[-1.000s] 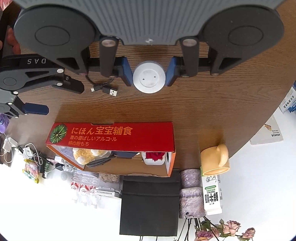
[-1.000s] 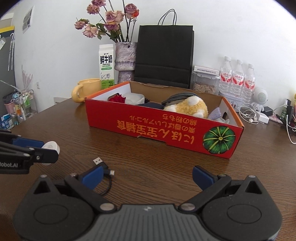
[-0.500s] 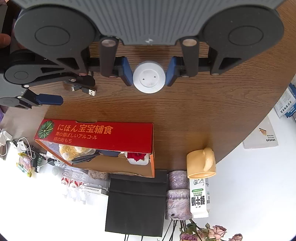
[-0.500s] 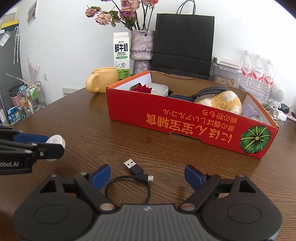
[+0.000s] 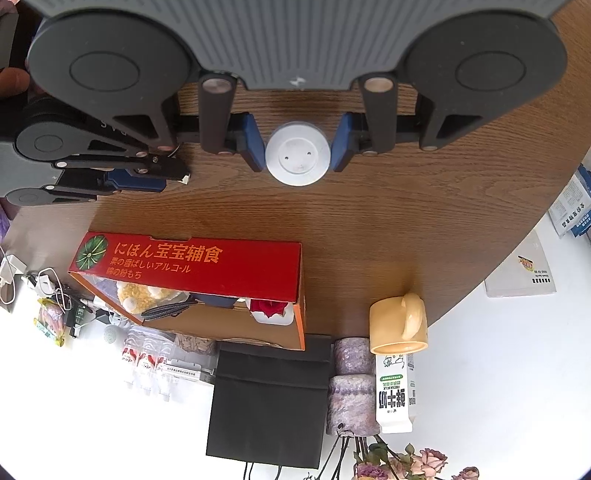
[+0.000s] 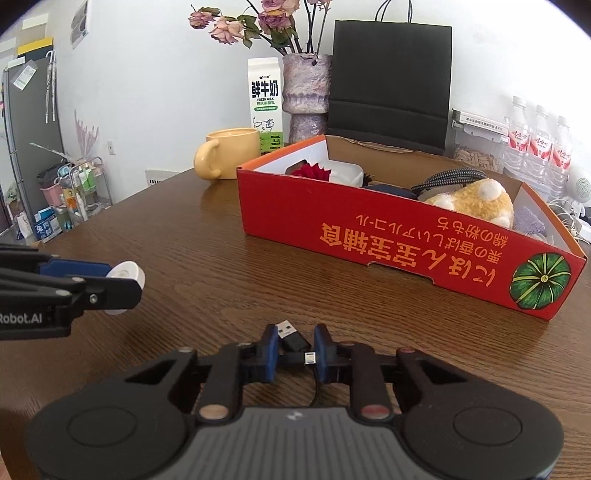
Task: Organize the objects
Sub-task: 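Grasp the white charger puck with the left gripper while the right gripper grasps the black USB cable, then carry the puck and USB cable into the box and open both grippers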
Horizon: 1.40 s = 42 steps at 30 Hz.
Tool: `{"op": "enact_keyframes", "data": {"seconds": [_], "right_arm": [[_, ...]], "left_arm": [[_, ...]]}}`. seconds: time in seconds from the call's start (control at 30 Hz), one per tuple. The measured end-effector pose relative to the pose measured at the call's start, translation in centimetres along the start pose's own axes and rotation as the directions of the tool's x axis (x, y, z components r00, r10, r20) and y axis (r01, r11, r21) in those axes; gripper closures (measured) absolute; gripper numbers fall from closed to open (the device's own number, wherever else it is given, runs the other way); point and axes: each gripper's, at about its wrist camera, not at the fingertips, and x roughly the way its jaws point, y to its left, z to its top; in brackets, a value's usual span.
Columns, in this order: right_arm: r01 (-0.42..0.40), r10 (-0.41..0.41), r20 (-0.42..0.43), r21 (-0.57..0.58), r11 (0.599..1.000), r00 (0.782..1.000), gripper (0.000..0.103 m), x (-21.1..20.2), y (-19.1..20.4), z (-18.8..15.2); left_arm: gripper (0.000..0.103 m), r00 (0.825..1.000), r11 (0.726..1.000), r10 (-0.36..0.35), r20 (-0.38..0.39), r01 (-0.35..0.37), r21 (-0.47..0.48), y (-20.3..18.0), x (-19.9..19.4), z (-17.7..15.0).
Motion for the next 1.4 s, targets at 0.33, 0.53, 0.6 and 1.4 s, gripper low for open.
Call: {"op": "enact_keyframes", "data": {"seconds": [0.33,0.53,0.6,1.4], "right_arm": [[-0.005,0.003,0.079,0.020,1.000,0.997,0.084,-2.2,-0.7,0.3],[-0.006,0.002,0.139,0.028,1.000,0.990,0.084,-3.9,-1.5,1.1],[-0.003,-0.002,0.164,0.025,1.000,0.986,0.084,-4.6,-1.9,1.6],[0.068,-0.078,0.361,0.041,0.997,0.929,0.084,-1.8,-9.6,11.1]], "left_arm": [[0.062,1.000,1.000,0.002,0.030,-0.002,0.012,-1.3,-0.9,0.9],[0.062,0.998,1.000,0.001,0.057,-0.002,0.016,-2.3,-1.3,2.2],[0.062,0.998,1.000,-0.001,0.070,0.000,0.019,-2.7,-1.4,2.9],[0.062,0.985,0.999,-0.034,0.169,0.029,0.027,-8.1,7.0,13.9]]}}
